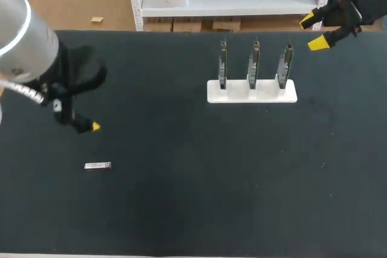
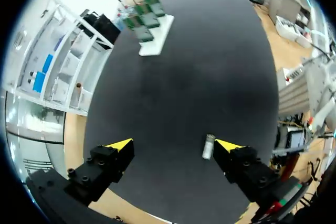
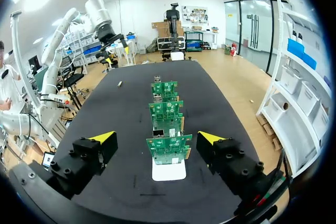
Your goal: Pick up the optical module with the left hand, and insert it into the network port with the right hand.
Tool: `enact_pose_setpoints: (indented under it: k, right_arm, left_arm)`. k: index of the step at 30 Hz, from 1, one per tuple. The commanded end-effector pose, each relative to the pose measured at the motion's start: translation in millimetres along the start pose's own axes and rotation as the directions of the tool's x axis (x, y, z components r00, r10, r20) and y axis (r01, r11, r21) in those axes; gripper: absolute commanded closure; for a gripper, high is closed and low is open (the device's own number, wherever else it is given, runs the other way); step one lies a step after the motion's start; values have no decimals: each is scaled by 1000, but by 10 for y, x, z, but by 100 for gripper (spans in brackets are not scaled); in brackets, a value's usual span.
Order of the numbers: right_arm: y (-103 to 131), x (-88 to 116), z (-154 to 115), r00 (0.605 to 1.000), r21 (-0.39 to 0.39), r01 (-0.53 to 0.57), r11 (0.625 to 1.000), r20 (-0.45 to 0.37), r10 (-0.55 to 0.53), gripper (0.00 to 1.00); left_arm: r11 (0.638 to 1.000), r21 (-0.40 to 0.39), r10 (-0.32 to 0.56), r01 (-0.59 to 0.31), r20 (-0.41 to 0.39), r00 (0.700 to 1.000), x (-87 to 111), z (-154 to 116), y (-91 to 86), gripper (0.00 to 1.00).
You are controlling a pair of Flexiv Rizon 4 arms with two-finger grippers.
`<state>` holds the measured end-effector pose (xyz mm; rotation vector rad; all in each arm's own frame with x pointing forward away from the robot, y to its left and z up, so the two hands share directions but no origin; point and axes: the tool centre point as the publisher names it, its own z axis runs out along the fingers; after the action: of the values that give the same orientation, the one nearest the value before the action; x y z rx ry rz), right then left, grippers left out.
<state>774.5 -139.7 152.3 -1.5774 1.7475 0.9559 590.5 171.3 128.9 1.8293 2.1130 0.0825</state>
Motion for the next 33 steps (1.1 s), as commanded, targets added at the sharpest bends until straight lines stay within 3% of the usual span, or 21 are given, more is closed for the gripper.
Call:
enact_pose_setpoints:
  k: [1, 6, 15, 23, 33]
  right_arm:
    - [16, 0, 0, 1000, 4, 0, 1000, -1, 0, 0]
    - [16, 0, 0, 1000, 4, 0, 1000, -1, 0, 0]
    - [16, 0, 0, 1000, 4, 0, 1000, -1, 0, 0]
    - [16, 0, 0, 1000, 4, 0, 1000, -1, 0, 0]
    - [16, 0, 0, 1000, 4, 0, 1000, -1, 0, 0]
  left_arm:
    - [1000, 25, -4, 5, -38, 999, 108, -18, -90, 0]
    - [997, 75, -6, 9, -46, 999, 242, 101, -179, 0]
    - [983, 165, 105, -84, -121, 987, 302, 381, -391, 0]
    - [981, 185, 79, -52, -143, 987, 414, 583, -553, 0]
    - [978, 204, 66, -30, -170, 983, 418, 723, -748, 0]
